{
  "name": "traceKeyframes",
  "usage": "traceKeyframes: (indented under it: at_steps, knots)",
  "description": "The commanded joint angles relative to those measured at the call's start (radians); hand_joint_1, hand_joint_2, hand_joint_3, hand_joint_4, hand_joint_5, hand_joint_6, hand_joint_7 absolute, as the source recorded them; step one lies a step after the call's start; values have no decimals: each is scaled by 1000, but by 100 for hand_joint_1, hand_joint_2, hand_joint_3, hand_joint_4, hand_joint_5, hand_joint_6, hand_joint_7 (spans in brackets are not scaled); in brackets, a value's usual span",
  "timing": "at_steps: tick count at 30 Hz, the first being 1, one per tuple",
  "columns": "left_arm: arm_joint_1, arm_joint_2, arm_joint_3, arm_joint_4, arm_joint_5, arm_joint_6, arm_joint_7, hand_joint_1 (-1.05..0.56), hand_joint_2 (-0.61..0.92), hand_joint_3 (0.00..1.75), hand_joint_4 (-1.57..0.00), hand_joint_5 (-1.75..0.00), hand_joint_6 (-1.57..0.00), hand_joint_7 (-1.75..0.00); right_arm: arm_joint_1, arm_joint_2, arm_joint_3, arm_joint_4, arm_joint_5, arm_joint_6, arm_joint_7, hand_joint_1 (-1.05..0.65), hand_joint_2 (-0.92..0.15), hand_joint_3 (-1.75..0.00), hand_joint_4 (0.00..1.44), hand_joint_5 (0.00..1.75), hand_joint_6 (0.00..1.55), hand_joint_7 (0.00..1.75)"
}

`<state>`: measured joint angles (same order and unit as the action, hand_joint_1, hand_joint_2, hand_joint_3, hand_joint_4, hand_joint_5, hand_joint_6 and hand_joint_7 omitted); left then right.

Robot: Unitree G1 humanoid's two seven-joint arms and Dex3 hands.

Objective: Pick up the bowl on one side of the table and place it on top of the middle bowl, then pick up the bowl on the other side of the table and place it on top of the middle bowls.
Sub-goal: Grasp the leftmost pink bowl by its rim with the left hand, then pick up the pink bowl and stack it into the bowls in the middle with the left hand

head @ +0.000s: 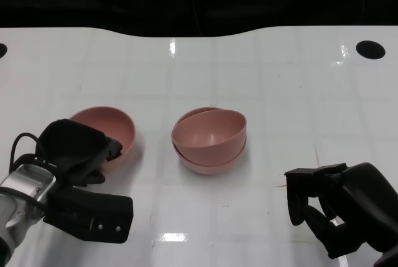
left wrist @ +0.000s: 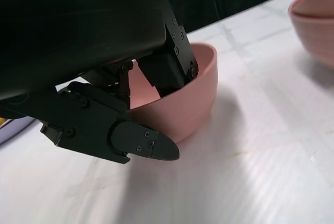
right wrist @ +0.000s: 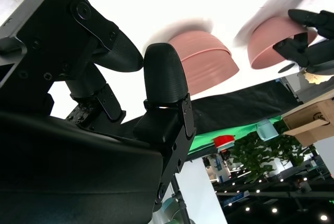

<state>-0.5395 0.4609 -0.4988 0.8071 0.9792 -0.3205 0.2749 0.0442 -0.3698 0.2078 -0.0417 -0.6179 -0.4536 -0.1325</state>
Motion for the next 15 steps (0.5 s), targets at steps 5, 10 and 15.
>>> traceKeyframes:
  at_steps: [5,10,15]
  knots:
    - [-35,27,16,-8,-54,-44,95,-24,62,100,-95,-175,-68,-173,2,-3,-12,3,9,-9,-5,-9,-16,-160,102,175,82,164]
    - [-37,47,26,-59,-60,-36,117,-26,68,77,-91,-175,-65,-175,4,-3,-14,-1,13,1,5,-9,-16,-160,101,175,81,164]
    - [-26,65,79,-201,-137,-14,-11,-23,62,91,-91,-175,-64,-174,0,1,-11,11,15,-8,0,-8,-16,-159,100,175,81,164]
